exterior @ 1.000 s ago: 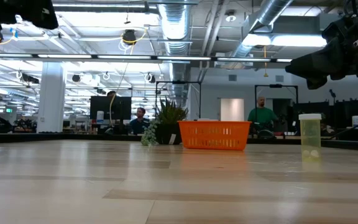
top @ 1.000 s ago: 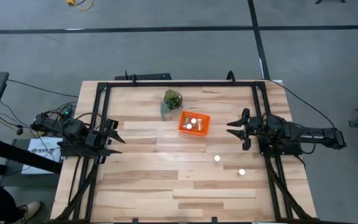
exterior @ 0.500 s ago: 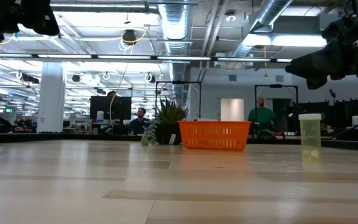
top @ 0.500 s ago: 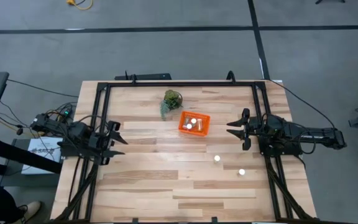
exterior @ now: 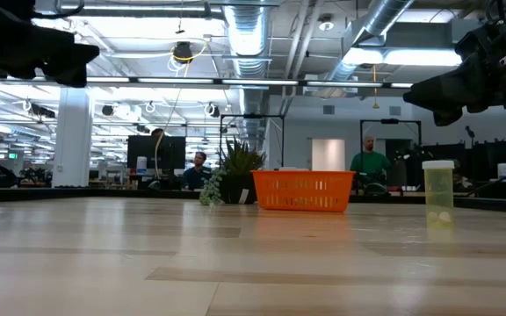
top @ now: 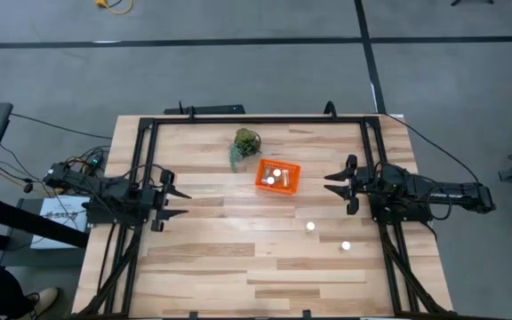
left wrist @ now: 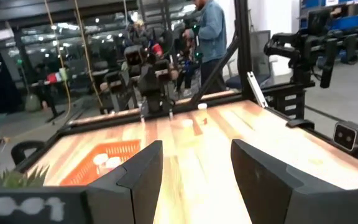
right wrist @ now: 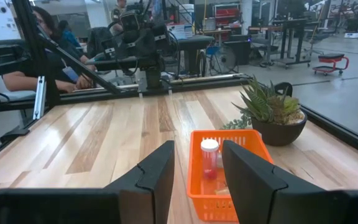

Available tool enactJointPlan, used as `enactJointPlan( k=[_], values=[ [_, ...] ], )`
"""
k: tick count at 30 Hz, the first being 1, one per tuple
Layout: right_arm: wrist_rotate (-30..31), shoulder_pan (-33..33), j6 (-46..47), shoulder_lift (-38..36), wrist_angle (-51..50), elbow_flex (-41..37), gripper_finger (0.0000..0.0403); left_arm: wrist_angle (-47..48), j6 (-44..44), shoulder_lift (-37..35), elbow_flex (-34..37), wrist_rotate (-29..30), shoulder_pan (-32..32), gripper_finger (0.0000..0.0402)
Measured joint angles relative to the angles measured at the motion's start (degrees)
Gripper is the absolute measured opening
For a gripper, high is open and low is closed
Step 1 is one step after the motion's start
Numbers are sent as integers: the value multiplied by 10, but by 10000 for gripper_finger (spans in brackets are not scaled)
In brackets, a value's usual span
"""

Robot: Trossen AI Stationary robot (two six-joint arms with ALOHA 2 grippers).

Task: Pick and place pill bottles into a basket
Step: Put the yellow pill bottle into the orange basket

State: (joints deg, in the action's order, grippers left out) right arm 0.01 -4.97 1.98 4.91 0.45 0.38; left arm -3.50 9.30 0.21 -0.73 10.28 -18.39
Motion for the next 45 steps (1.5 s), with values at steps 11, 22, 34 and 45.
enactJointPlan(
  k=[11,22,34,45],
  values=[
    [0,0,0,0,0,0,130,4,-78,1,0,1,0,180],
    [0,0,-50,0,0,0,130,6,-145,1,0,-6,0,180],
    [-2,2,-32,0,55,0,130,8,-145,1,0,-9,0,180],
    [20,6,133,0,253,0,130,8,-145,1,0,-9,0,180]
  ],
)
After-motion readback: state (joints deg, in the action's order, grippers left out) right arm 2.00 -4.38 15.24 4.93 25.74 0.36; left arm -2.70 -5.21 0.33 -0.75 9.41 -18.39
